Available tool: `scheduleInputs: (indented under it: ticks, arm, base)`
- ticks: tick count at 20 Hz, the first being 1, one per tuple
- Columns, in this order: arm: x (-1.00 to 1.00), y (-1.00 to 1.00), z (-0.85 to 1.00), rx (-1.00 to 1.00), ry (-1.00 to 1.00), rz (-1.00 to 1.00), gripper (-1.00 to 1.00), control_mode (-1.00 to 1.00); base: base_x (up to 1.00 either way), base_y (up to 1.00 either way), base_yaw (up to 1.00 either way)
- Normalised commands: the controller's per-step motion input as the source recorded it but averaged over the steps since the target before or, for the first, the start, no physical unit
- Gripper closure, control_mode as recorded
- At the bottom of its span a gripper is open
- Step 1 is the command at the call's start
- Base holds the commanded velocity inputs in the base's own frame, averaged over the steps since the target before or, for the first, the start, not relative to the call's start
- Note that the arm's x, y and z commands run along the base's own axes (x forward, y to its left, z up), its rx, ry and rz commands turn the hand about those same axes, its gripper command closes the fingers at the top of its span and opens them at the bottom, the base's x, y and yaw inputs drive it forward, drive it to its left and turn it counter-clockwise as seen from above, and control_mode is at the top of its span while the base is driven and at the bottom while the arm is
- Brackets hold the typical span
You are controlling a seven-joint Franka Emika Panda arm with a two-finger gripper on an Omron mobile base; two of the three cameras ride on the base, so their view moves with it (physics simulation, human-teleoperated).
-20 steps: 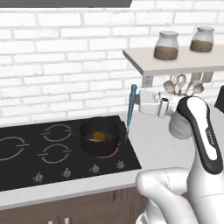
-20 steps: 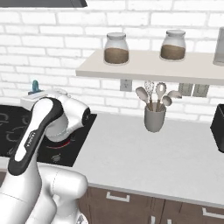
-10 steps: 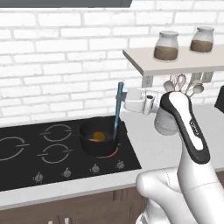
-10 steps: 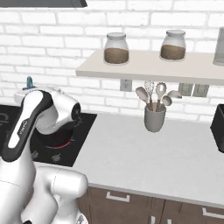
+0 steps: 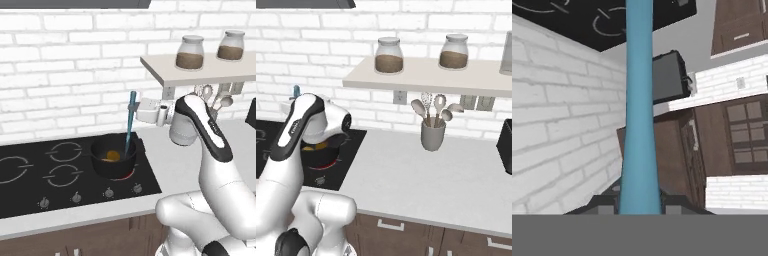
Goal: Put the potato and avocado in the pot. Retrieve the spatula and lightly stir the vegetables in the pot.
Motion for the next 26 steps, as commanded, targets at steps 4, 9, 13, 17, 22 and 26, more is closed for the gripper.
scheduleInputs:
  ticks: [4, 9, 13, 17, 22, 26]
  arm:
    - [0.43, 0.00, -0.23, -0.03, 0.00, 0.00, 1.00, -1.00]
    - [0.40, 0.03, -0.15, -0.04, 0.00, -0.02, 1.00, -1.00]
    - [0.29, 0.05, -0.09, -0.04, 0.00, -0.04, 1.00, -1.00]
    - [0.04, 0.21, -0.12, -0.08, -0.05, -0.09, 1.00, -1.00]
    - [0.11, 0.11, -0.13, -0.02, -0.03, -0.08, 1.00, -1.00]
    - [0.11, 0.17, -0.25, 0.00, 0.00, -0.10, 1.00, -1.00]
  base:
    - [0.00, 0.00, 0.00]
    - [0.00, 0.00, 0.00]
    - [0.00, 0.00, 0.00]
    - [0.00, 0.00, 0.00]
    - [0.00, 0.00, 0.00]
    - [0.00, 0.00, 0.00]
